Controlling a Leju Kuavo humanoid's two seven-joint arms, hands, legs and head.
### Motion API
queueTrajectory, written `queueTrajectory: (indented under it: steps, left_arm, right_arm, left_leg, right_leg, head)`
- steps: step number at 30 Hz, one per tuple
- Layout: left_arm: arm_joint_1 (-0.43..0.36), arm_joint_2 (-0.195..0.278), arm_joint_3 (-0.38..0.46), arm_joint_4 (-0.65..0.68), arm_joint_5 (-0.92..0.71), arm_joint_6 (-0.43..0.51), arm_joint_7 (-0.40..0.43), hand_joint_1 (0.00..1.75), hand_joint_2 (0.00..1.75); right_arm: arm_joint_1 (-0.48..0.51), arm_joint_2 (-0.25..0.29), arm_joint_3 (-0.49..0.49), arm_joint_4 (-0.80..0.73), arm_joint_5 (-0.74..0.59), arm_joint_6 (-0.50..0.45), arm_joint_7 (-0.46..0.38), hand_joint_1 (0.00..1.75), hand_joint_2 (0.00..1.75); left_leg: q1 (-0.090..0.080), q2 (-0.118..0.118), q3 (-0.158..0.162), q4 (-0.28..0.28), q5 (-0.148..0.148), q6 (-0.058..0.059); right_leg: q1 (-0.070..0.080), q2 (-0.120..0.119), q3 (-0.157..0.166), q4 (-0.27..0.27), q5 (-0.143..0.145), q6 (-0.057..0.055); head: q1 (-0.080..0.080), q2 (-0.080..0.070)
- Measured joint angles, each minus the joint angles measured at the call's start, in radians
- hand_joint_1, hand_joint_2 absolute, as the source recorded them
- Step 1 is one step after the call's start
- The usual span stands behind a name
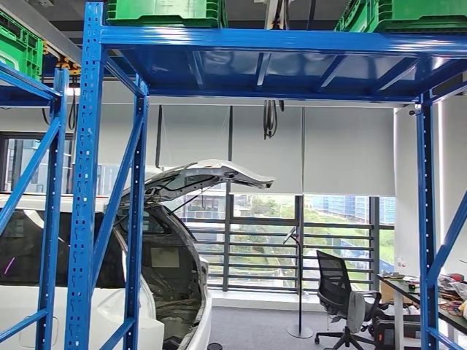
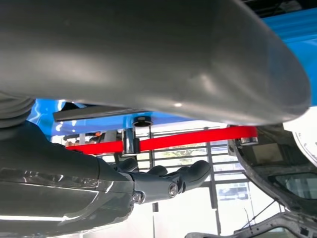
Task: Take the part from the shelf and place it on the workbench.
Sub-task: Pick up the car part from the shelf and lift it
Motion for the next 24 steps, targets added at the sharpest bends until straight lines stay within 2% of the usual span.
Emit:
queueTrajectory:
  steps: [24]
  left_arm:
    - [0.001, -0.005, -0.001, 0.0, 0.013, -0.012, 0.027, 0.0, 0.0]
  right_arm:
    - [-0.061, 0.043, 0.066, 0.043, -0.012, 0.006, 0.025, 0.0, 0.0]
  left_leg:
    - [0.0, 0.0, 0.0, 0.0, 0.0, 0.0]
  right_leg:
    - [0.0, 0.0, -0.001, 0.0, 0.0, 0.0]
  head:
    - [0.0, 0.0]
